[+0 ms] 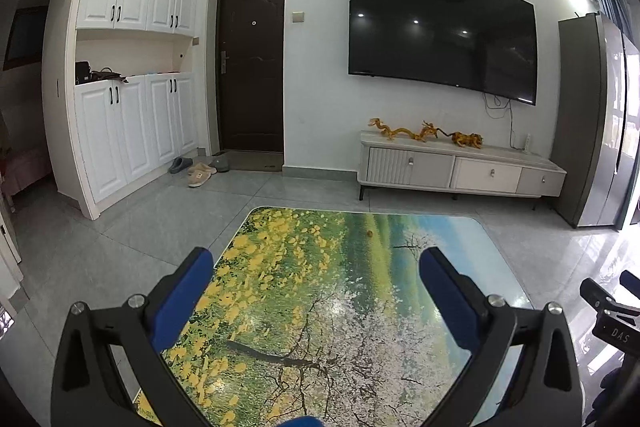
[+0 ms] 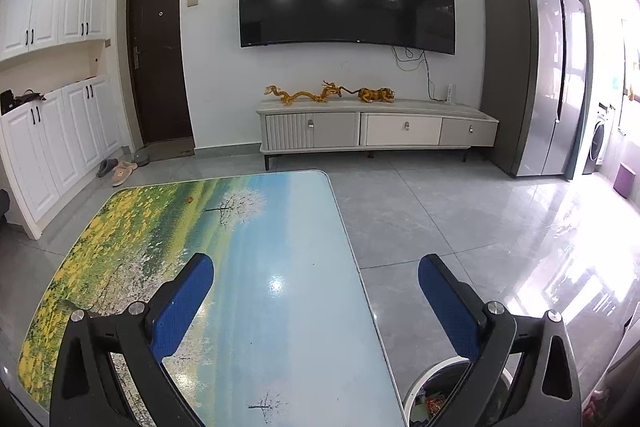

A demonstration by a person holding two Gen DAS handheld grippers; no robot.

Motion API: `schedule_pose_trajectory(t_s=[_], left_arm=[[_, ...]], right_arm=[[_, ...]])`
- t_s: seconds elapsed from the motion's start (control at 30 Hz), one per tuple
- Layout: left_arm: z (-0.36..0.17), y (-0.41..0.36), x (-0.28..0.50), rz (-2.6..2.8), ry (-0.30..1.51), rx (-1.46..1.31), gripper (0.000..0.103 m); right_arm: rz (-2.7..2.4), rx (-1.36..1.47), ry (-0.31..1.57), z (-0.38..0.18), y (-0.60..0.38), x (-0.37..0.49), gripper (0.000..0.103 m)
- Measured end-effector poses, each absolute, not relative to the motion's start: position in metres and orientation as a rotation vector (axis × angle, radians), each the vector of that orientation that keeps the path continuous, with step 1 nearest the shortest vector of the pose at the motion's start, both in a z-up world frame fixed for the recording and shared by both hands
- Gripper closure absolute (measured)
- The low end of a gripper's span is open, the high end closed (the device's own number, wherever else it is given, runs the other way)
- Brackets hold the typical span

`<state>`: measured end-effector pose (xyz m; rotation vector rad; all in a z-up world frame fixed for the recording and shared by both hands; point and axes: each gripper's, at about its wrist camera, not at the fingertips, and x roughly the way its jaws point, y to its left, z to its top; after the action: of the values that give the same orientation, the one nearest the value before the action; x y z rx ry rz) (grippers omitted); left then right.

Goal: Collect trash

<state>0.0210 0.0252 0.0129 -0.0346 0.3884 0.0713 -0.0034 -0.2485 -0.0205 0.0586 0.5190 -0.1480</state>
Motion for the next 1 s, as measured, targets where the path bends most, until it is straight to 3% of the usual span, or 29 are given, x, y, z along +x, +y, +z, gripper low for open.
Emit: schedule_pose_trajectory(t_s=[1.0], left_arm=[[0.014,0.017,0.022,0.099,0.37,-0.011,0.0]], right_arm=[[-0.291,0.053,0.471,-0.02,-0.284,-0.011,0.0]])
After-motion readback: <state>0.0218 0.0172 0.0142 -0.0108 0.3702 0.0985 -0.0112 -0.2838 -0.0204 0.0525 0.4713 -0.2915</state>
